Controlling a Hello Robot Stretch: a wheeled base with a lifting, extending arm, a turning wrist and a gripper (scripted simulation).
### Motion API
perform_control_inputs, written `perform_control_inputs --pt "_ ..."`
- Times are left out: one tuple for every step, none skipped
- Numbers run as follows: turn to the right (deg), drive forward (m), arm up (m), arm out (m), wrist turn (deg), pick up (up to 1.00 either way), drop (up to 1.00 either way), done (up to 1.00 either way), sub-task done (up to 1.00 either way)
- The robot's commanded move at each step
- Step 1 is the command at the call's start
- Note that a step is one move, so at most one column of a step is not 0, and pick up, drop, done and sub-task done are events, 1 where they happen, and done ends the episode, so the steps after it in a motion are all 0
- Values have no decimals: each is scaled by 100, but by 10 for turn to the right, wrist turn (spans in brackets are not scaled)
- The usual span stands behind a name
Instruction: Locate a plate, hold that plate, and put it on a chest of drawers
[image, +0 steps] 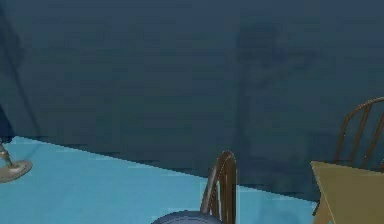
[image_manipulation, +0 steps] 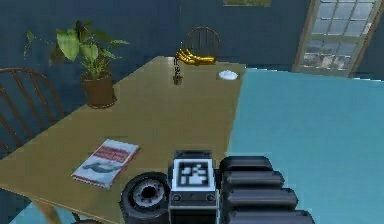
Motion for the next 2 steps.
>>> perform_control_inputs --pt "-450 0 0 0 0 0 0 0 0" --pt "-450 0 0 0 0 0 0 0 0"
